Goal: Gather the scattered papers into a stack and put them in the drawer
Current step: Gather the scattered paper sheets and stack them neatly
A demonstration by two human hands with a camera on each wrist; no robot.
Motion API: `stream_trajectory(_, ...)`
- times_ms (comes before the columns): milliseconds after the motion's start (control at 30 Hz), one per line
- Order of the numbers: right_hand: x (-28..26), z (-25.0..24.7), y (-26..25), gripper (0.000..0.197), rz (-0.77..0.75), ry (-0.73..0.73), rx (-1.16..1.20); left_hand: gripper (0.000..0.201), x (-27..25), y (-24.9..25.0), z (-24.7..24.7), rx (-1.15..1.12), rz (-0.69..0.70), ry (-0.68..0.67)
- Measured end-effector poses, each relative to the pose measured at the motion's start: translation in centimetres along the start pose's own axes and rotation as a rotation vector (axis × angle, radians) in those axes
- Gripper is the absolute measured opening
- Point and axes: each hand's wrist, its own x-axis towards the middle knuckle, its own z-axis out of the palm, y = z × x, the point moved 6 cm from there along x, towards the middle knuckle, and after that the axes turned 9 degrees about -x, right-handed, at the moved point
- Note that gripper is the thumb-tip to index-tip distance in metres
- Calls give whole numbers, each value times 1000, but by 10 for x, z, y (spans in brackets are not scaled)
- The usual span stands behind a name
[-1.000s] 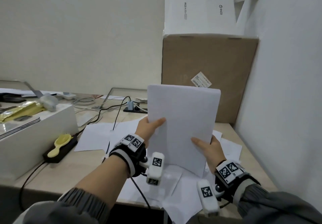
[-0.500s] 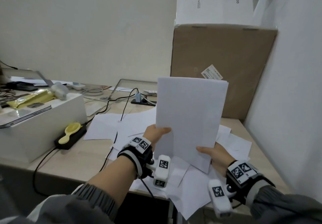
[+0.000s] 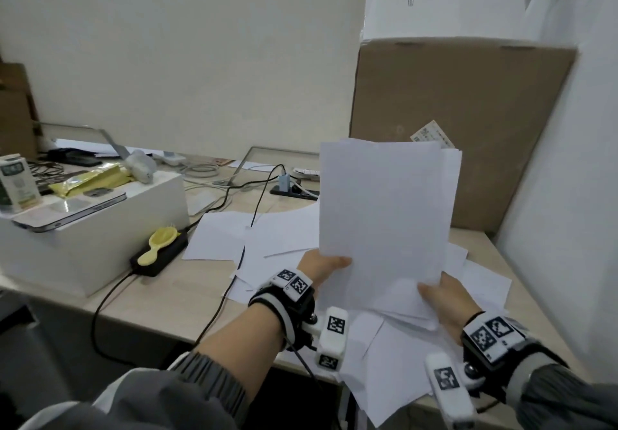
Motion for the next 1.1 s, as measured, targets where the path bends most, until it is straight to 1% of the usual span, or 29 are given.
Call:
stream_trajectory(67, 1, -7, 0, 29, -2, 8, -29, 33, -4, -1, 3, 2, -45, -48)
stream_trajectory(167, -5, -16, 6, 34, 59, -30, -20, 28, -11, -14, 4, -24, -185, -170)
stream_trajectory(233, -11, -21, 7, 38, 109, -73, 51, 20, -17, -26, 5, -39, -283, -216)
stream_trajectory(300, -15, -24, 10, 41, 139, -104, 103, 13, -20, -39, 7, -5, -329, -255)
stream_trajectory(333, -17, -26, 11, 42, 148, -109, 112, 15, -21, -45, 10, 11, -338, -270)
stream_trajectory(367, -19, -26, 13, 42, 155, -115, 115, 21, -23, -48, 13, 25, -341, -275)
stream_trajectory(433, -23, -25, 12, 39, 177, -115, 122, 36, -18, -51, 18, 49, -324, -247)
stream_trajectory(467, -24, -25, 9, 36, 174, -111, 122, 39, -14, -51, 18, 68, -296, -217)
stream_trajectory(533, -26, -29, -1, 33, 151, -98, 129, 39, -6, -46, 18, 104, -222, -145)
stream_trajectory(567, -27, -34, -6, 37, 138, -83, 88, 38, 0, -44, 16, 111, -185, -109)
stream_trajectory(600, -26, -41, -10, 42, 127, -72, 6, 37, 7, -42, 12, 110, -152, -80)
stream_trajectory(667, -23, -57, -12, 48, 123, -61, -266, 36, 16, -36, 1, 89, -81, -39)
stream_trajectory(733, -22, -73, -2, 51, 176, -55, -525, 38, 20, -30, -10, 41, -40, -5)
stream_trajectory(800, -22, -79, 20, 56, 231, -166, -769, 41, 25, -29, -22, -33, -16, 17)
stream_trajectory(833, -23, -76, 31, 59, 248, -237, -834, 42, 26, -30, -26, -67, -5, 20)
stream_trajectory(900, -27, -68, 44, 68, 223, -322, -885, 44, 30, -33, -33, -106, 15, 39)
stream_trajectory(967, -27, -63, 48, 70, 214, -331, -858, 39, 34, -38, -37, -106, 29, 81)
stream_trajectory(1033, -20, -64, 43, 62, 242, -305, -829, 24, 40, -43, -38, -124, 22, 113)
stream_trajectory(1100, -8, -67, 30, 53, 241, -240, -782, 19, 46, -43, -39, -155, 24, 143)
